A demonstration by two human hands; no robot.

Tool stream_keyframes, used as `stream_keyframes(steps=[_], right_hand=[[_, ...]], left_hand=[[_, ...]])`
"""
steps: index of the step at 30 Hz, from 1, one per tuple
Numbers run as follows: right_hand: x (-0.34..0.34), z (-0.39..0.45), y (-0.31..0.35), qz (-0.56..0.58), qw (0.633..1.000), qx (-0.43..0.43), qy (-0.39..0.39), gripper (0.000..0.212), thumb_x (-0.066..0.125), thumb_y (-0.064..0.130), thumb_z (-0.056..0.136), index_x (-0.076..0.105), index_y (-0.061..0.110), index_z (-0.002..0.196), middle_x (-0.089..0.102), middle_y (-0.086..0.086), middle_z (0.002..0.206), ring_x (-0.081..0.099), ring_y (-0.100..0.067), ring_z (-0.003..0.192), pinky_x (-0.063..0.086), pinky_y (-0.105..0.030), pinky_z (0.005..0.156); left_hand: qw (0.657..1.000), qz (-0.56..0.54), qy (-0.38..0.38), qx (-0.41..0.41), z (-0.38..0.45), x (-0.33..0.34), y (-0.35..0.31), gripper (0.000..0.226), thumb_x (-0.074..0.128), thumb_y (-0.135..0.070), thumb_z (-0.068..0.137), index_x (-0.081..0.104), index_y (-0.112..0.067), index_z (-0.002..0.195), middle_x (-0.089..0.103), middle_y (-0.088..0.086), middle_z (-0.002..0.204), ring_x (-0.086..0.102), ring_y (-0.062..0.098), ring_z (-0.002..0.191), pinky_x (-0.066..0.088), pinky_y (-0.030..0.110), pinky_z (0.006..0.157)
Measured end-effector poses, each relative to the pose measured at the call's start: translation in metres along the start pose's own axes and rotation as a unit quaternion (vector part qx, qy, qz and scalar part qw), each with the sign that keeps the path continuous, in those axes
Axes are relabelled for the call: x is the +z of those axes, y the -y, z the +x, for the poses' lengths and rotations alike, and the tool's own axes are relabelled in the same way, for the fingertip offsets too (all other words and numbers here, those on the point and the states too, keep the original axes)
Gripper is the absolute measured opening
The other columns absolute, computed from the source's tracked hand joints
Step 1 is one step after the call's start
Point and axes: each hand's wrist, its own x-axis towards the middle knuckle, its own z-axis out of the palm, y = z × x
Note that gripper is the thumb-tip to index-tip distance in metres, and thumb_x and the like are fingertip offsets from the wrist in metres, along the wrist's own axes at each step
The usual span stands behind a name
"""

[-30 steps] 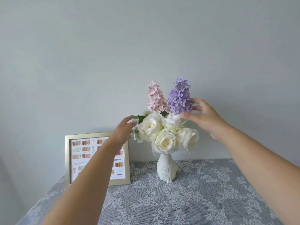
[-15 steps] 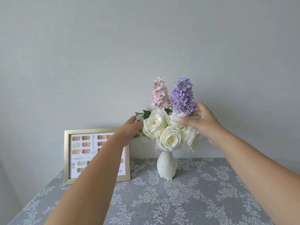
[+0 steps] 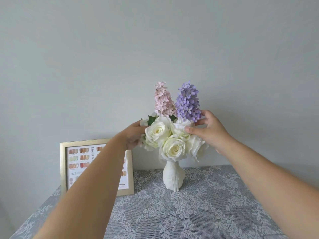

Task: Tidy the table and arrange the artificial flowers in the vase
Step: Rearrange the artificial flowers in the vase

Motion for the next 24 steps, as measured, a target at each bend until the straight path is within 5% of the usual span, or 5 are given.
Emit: stream_keyframes(steps=[4, 7, 13, 19, 24], right_hand=[[0.000, 0.000, 0.002, -0.002, 1.000, -0.004, -0.016, 0.065, 0.087, 0.042, 0.053, 0.043, 0.049, 0.101, 0.067, 0.005, 0.097, 0.067, -0.012, 0.091, 0.056, -0.040, 0.079], [-0.001, -0.002, 0.004, -0.023, 0.999, -0.005, -0.022, 0.075, 0.087, 0.042, 0.057, 0.035, 0.048, 0.110, 0.065, 0.007, 0.094, 0.065, -0.008, 0.089, 0.054, -0.032, 0.073], [-0.002, -0.012, 0.006, -0.068, 0.997, -0.008, -0.048, 0.092, 0.086, 0.042, 0.060, 0.021, 0.052, 0.124, 0.064, 0.007, 0.095, 0.064, -0.010, 0.083, 0.050, -0.027, 0.062], [-0.003, -0.023, 0.012, -0.121, 0.984, -0.049, -0.118, 0.100, 0.084, 0.044, 0.062, 0.014, 0.045, 0.134, 0.056, 0.009, 0.102, 0.059, -0.013, 0.086, 0.042, -0.026, 0.065], [0.009, -0.039, 0.030, -0.235, 0.934, -0.225, -0.145, 0.065, 0.080, 0.029, 0.070, 0.045, 0.025, 0.125, 0.052, 0.001, 0.112, 0.052, -0.019, 0.098, 0.044, -0.032, 0.080]], left_hand=[[0.998, -0.052, -0.044, 0.004, 0.002, 0.003, -0.002, 0.012, 0.060, -0.011, 0.091, 0.070, -0.014, 0.097, 0.059, -0.003, 0.052, 0.048, 0.009, 0.037, 0.032, 0.016, 0.034], [0.993, -0.097, -0.062, 0.005, 0.003, 0.006, -0.011, 0.011, 0.065, -0.022, 0.092, 0.070, -0.012, 0.094, 0.068, 0.000, 0.064, 0.061, 0.011, 0.048, 0.048, 0.022, 0.045], [0.983, -0.134, -0.119, -0.027, -0.001, 0.005, -0.030, 0.025, 0.069, -0.035, 0.088, 0.069, -0.011, 0.095, 0.065, -0.004, 0.055, 0.051, 0.007, 0.037, 0.040, 0.016, 0.038], [0.972, -0.160, -0.173, 0.009, -0.005, -0.001, -0.050, 0.031, 0.071, -0.032, 0.086, 0.067, -0.006, 0.101, 0.072, 0.011, 0.098, 0.068, 0.026, 0.086, 0.053, 0.041, 0.089], [0.965, -0.168, -0.194, 0.058, -0.008, -0.006, -0.067, 0.051, 0.070, -0.041, 0.086, 0.064, -0.002, 0.119, 0.068, 0.014, 0.109, 0.065, 0.030, 0.096, 0.048, 0.050, 0.096]])
